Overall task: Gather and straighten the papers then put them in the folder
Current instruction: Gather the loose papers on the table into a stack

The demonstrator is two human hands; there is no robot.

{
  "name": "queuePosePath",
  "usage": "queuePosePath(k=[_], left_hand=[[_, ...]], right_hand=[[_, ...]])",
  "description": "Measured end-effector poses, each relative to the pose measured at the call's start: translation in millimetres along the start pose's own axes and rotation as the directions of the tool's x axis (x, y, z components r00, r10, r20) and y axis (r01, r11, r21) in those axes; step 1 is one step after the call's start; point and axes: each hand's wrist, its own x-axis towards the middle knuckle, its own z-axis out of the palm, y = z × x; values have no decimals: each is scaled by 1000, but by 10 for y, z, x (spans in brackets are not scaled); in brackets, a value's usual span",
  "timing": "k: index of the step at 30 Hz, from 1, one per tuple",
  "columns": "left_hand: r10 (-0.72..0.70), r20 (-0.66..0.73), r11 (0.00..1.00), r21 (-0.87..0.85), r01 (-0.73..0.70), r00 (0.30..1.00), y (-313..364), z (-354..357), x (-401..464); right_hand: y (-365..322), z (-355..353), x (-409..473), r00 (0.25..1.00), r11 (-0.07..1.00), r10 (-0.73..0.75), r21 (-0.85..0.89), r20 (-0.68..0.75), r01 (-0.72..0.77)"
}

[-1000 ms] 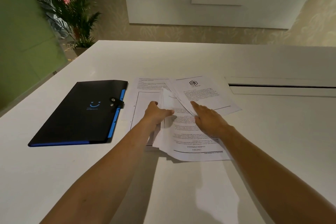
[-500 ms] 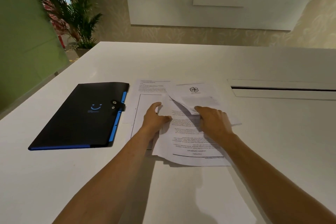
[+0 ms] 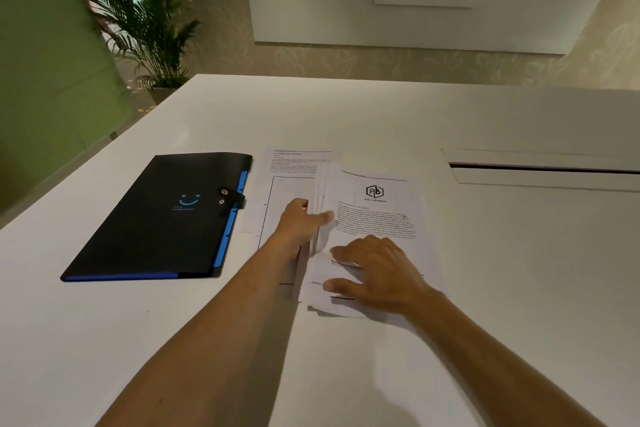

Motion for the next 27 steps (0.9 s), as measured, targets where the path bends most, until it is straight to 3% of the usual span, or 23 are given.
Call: queuePosePath(k=[2, 4, 7, 9, 10, 11, 13, 14, 15, 17, 22, 25, 27], left_hand=[[63, 31, 997, 34, -64, 998, -39, -1, -13], [143, 34, 990, -1, -143, 989, -45, -4, -55], [227, 36, 969, -107, -222, 973, -19, -71, -124], [267, 36, 955, -142, -259, 963, 42, -132, -182], [287, 38, 947, -163, -277, 957, 80, -164, -202], [310, 41, 937, -183, -298, 950, 123, -192, -223], [354, 51, 920, -200, -338, 934, 209, -240, -237], [373, 53, 913, -195, -357, 926, 250, -257, -241], [393, 55, 906, -193, -377, 918, 298, -278, -247], [441, 46, 884, -196, -425, 896, 415, -327, -272], [585, -46, 791, -189, -582, 810, 789, -500, -360], [666, -119, 717, -170, -676, 737, 957, -550, -416], [691, -168, 686, -154, -711, 703, 978, -552, -450]], right_hand=[[69, -6, 21, 996, 987, 78, 140, -33, -72], [206, 25, 30, 958, 944, 216, 291, -188, -156], [427, -13, 27, 742, 847, 509, 408, -436, -340], [648, -76, 45, 600, 674, 717, 570, -354, -469], [747, -113, 58, 581, 540, 781, 718, -231, -440], [837, -143, 70, 616, 380, 781, 863, -107, -333], [941, -207, 93, 763, 78, 645, 989, 46, -125], [925, -274, 101, 821, 16, 570, 998, 45, -66], [890, -344, 101, 852, 34, 524, 999, 5, -26], [821, -507, 120, 868, 169, 475, 983, -146, 72], [615, -981, 219, 763, 449, 443, 853, -470, 265], [470, -1197, 251, 715, 534, 415, 787, -563, 310], [426, -1213, 258, 720, 550, 422, 787, -551, 280]])
